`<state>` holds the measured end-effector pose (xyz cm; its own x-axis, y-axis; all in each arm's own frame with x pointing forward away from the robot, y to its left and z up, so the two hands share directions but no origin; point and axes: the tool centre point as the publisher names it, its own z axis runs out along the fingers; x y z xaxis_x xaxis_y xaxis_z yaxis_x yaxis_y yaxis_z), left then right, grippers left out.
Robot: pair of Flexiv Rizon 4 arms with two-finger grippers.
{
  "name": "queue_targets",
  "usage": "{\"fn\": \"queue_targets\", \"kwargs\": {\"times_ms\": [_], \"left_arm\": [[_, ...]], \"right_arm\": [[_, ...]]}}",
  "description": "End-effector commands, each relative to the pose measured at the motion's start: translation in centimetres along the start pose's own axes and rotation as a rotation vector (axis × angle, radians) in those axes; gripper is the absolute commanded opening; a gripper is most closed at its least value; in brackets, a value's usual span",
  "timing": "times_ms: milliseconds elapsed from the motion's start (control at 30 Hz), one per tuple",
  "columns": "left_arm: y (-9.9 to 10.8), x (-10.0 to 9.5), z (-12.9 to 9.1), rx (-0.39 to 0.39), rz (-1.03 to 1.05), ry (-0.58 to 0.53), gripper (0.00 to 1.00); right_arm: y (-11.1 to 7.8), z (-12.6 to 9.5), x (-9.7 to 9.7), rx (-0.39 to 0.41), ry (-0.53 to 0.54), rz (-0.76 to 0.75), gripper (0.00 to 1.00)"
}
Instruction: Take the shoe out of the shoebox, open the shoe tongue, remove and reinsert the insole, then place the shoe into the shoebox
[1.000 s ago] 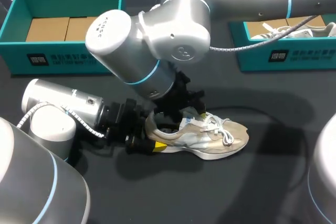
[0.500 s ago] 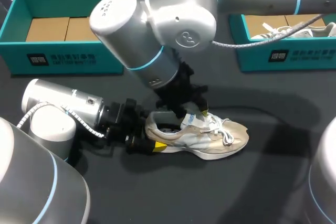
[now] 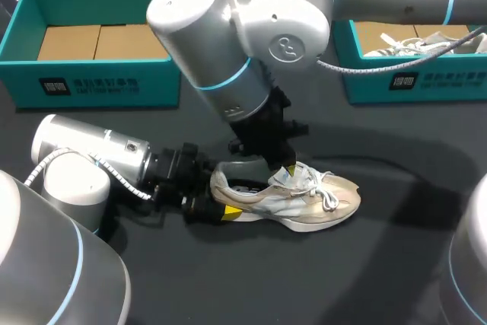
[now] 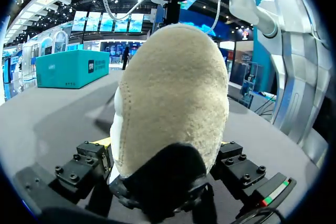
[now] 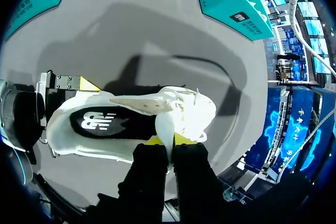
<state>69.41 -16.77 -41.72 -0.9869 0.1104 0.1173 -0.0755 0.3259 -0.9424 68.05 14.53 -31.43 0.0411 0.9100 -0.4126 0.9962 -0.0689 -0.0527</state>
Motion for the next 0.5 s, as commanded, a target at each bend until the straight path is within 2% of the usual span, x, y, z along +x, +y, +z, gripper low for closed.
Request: {"fn": "queue_targets", "kwargs": {"times_ms": [33,300,500], "left_arm": [[0.1,0.1,0.2,0.0,0.0,-0.001,0.0],[0.1,0.1,0.2,0.0,0.0,-0.001,0.0],[0.1,0.1,0.2,0.0,0.0,-0.001,0.0]], "right_arm": [[-0.5,-0.2,-1.3,-0.003,0.034,0.313,0.0],[-0.7,-0.4,-3.9,-0.014,0.096,0.209,0.0],[-0.8,0.2,-6.2,-0.015,0.104,0.135,0.0]]}}
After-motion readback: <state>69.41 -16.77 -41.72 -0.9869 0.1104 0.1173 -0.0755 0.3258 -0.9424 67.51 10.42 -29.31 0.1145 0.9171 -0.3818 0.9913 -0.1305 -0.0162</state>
